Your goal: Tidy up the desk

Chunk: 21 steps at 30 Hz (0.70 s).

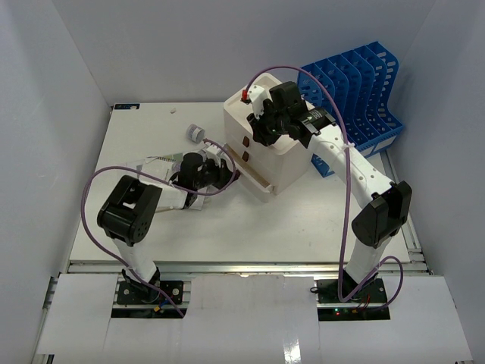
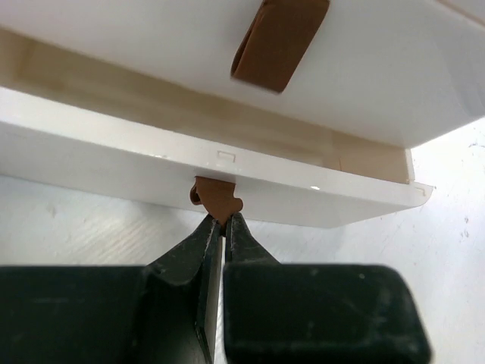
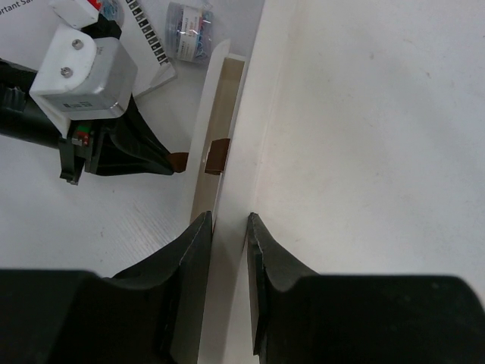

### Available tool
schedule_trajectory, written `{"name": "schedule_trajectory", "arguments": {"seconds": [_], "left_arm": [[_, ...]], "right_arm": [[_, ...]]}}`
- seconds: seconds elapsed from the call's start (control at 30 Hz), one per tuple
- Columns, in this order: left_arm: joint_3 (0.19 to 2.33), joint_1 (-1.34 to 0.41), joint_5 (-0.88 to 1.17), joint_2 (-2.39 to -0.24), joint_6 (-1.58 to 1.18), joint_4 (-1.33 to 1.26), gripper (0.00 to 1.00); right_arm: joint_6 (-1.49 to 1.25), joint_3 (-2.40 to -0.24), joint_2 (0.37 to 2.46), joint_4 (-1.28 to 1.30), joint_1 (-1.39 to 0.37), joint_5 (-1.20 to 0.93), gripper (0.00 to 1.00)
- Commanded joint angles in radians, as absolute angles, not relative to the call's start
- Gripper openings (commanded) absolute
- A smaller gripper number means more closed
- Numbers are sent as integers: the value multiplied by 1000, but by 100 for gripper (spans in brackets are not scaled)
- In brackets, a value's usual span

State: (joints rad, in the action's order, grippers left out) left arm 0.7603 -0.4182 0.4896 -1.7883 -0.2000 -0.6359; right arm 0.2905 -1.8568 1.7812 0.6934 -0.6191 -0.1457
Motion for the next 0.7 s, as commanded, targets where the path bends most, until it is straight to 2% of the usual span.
{"name": "schedule_trajectory", "arguments": {"seconds": [0.0,0.67], "left_arm": [[755,-413,512,-1712,-214,-584,0],[727,-406,426,-1565,-254,-289,0]], "right_arm": [[283,-1844,1841,785,-617,-197,15],[288,-1848,1842,784,-589,-151,17]]}}
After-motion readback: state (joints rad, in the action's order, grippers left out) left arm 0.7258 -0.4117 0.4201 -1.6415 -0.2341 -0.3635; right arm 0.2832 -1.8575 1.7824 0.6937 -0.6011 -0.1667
